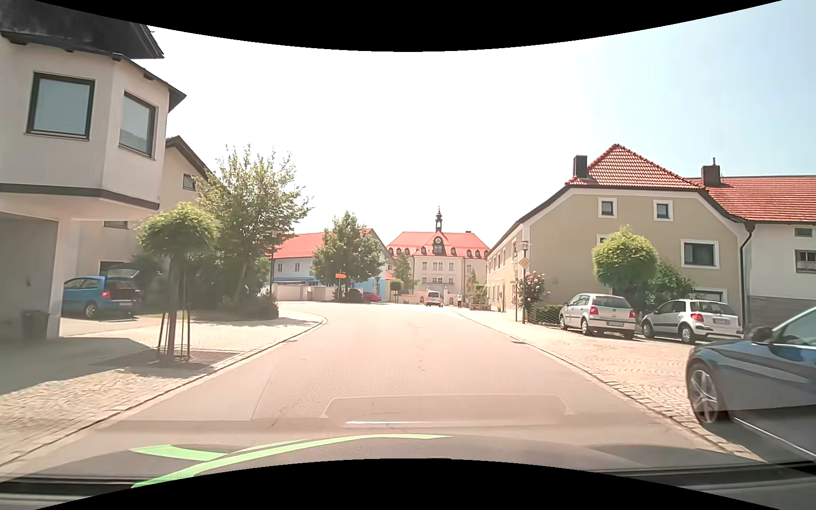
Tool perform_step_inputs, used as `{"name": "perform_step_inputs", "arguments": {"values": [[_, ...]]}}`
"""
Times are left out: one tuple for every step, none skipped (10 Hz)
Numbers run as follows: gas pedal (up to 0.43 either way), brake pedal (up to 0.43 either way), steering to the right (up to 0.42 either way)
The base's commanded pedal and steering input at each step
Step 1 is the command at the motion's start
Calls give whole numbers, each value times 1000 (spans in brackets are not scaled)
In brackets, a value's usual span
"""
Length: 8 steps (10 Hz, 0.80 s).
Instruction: Follow the waypoints while adhering to traffic rules and regulations
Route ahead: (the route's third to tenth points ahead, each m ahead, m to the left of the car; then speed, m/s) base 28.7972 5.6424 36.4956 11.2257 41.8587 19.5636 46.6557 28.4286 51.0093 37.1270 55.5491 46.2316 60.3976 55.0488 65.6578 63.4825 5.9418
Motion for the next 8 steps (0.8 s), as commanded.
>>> {"name": "perform_step_inputs", "arguments": {"values": [[28, 0, 46], [28, 0, 50], [28, 0, 53], [28, 0, 54], [28, 0, 54], [39, 0, 54], [47, 0, 54], [67, 0, 53]]}}
